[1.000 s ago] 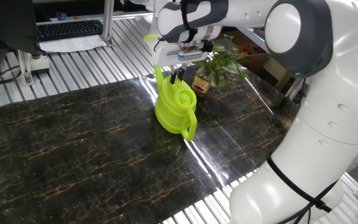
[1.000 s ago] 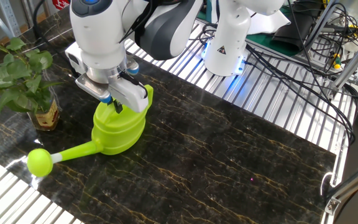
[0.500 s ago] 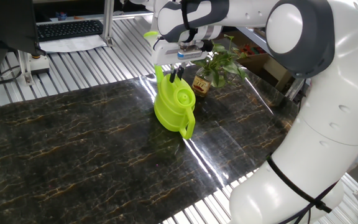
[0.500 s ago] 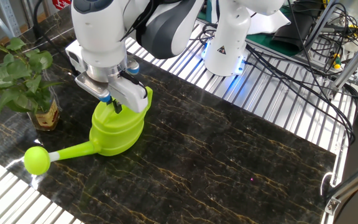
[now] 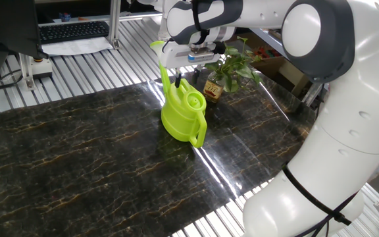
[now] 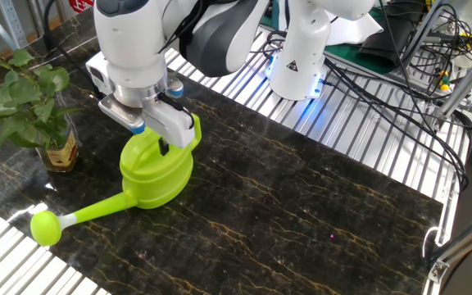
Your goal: Water the plant
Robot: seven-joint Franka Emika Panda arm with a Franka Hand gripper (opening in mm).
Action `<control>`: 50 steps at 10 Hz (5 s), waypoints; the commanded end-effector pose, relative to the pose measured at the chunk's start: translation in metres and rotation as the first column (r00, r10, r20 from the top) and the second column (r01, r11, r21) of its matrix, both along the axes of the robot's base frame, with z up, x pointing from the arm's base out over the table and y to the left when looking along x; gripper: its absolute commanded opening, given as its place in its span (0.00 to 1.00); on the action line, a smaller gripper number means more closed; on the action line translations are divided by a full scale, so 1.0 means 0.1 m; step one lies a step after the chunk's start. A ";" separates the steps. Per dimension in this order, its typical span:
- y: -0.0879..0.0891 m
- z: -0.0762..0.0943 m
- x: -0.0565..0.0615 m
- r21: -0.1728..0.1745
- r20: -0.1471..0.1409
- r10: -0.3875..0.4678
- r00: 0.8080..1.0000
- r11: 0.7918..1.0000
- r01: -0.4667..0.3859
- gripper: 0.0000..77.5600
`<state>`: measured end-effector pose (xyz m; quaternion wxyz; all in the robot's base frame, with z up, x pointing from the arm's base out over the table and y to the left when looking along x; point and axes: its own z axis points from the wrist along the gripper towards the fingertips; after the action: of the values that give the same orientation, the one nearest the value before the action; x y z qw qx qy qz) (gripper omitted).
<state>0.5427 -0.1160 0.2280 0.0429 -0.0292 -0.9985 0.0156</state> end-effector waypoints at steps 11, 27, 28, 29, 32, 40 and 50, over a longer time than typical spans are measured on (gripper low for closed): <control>-0.05 0.03 -0.03 0.029 0.211 -0.017 0.977 1.000 0.011 1.00; -0.04 -0.16 0.05 0.022 0.257 -0.040 0.966 0.999 0.036 1.00; -0.04 -0.18 0.05 0.022 0.259 -0.040 0.965 0.999 0.036 1.00; -0.04 -0.18 0.05 0.022 0.259 -0.041 0.965 0.999 0.036 1.00; -0.11 -0.21 0.01 0.022 0.253 -0.029 0.967 0.999 0.024 1.00; -0.10 -0.25 -0.05 0.028 0.251 -0.036 0.967 0.999 0.030 1.00; -0.10 -0.25 -0.05 0.028 0.250 -0.036 0.968 0.999 0.030 0.03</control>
<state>0.5371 -0.1253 0.2015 -0.0816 -0.0478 -0.9955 -0.0017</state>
